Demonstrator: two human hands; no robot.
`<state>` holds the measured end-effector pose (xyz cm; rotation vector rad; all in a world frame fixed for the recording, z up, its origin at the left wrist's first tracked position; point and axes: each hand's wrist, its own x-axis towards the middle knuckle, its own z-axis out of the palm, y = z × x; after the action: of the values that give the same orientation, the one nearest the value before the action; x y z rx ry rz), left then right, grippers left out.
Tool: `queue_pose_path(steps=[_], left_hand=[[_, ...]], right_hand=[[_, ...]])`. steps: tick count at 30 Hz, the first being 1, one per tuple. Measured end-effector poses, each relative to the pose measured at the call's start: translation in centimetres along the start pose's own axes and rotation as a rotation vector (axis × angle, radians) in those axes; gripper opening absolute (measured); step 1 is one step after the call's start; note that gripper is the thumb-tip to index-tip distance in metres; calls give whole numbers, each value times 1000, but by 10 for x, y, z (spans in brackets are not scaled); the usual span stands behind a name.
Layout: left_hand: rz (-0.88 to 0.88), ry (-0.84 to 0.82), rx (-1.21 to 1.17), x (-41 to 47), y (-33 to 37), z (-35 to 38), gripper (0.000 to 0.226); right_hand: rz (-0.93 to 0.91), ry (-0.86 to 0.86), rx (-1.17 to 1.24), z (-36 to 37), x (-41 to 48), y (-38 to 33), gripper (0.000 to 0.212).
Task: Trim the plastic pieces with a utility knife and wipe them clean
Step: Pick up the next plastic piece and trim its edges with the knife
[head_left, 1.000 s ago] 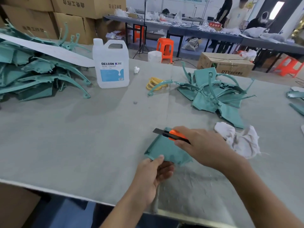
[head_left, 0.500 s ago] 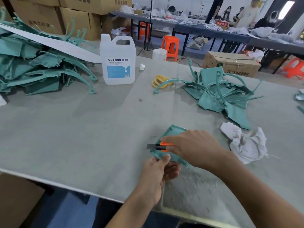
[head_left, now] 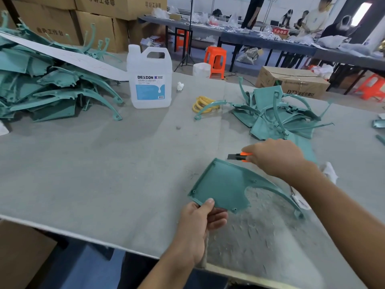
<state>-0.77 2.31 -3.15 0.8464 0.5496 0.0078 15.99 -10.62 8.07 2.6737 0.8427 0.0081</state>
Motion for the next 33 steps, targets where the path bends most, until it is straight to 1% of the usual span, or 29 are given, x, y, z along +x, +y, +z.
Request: queue_pose_path(steps=[2, 5, 7, 10, 11, 13, 15, 18, 20, 25, 26, 29, 33], left_hand=[[7, 3, 10, 1, -1, 0, 20], [22, 12, 8, 1, -3, -1, 19], [27, 14, -1, -1, -4, -1, 19], [29, 29, -18, -1, -3, -1, 21], [31, 34, -15, -1, -4, 0, 21], [40, 35, 5, -1, -5, 1, 22], [52, 34, 33, 0, -6, 0, 24], [68, 39, 68, 0, -7, 0, 25], [73, 33, 63, -1, -8, 0, 24], [90, 25, 67, -2, -8, -1, 22], [91, 21, 59, -2, -8, -2, 21], [79, 12, 34, -3, -8, -3, 20], [65, 2, 39, -1, -7, -5, 19]], right_hand=[[-40, 73, 15, -6, -1, -8, 25], [-90, 243, -85, -13, -4, -28, 18], [-80, 271, -101, -21, -8, -34, 16], [-106, 264, -21, -38, -16, -41, 18], [-145, 242, -16, -43, -18, -47, 16], [-241, 142, -14, -49, -25, -64, 13], [-322, 73, -53, -50, -29, -84, 13], [-392, 83, -135, -49, -30, -102, 11], [-411, 67, -170, -49, -29, -107, 14], [-400, 46, -210, -56, -27, -110, 32], [-384, 44, -221, -59, -24, -109, 32], [-302, 28, -284, -72, -13, -102, 21], [-190, -8, -390, -93, 11, -82, 27]])
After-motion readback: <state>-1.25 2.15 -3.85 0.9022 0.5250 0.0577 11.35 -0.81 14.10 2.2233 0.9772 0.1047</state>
